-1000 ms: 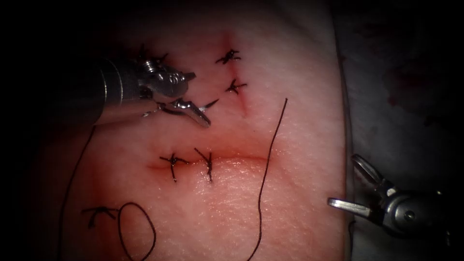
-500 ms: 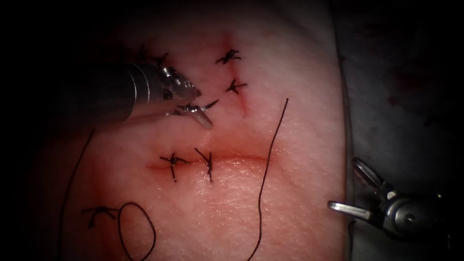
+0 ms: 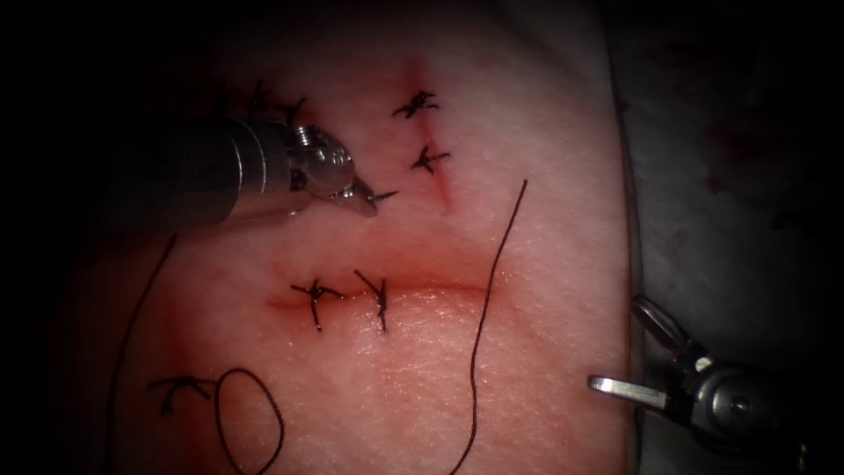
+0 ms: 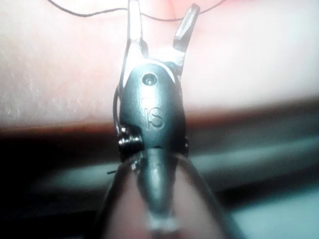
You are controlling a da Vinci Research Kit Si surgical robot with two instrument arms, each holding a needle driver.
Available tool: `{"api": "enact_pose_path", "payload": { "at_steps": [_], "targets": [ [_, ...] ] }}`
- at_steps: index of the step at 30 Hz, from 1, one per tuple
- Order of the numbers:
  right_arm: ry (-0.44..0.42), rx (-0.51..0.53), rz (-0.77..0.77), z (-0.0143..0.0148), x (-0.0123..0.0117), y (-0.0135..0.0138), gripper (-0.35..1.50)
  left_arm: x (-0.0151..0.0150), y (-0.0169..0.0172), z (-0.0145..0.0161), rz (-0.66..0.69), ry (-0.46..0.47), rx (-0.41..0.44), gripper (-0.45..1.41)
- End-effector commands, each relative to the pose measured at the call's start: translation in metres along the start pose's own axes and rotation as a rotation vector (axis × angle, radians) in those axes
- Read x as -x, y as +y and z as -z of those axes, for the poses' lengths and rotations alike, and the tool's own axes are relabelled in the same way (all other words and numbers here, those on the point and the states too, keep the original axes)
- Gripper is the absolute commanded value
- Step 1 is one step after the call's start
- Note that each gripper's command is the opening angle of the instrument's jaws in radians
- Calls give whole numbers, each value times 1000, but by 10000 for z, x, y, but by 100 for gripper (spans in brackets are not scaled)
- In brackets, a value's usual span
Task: Wound Closure
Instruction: Pick up the needle with the left tool, then hand the needle over to the right tool.
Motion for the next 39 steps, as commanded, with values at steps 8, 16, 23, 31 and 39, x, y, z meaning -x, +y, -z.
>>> {"api": "enact_pose_path", "payload": {
  "at_steps": [8, 16, 23, 31, 39],
  "targets": [
    [-43, -36, -251, -32, -6, -21, 126, -24, 55, 59, -421, 234, -91, -45],
    [-136, -135, -598, -47, -19, -8, 128, -41, 112, 104, -687, 483, -146, -45],
    [-190, -305, -842, -76, -29, 0, 125, -36, 142, 127, -908, 573, -150, -45],
    [-222, -416, -987, -125, -23, -22, 115, -30, 170, 150, -1024, 727, -152, -45],
    [-191, -484, -1086, -159, -19, -35, 115, -30, 180, 178, -1084, 907, -109, -45]
  ]
}}
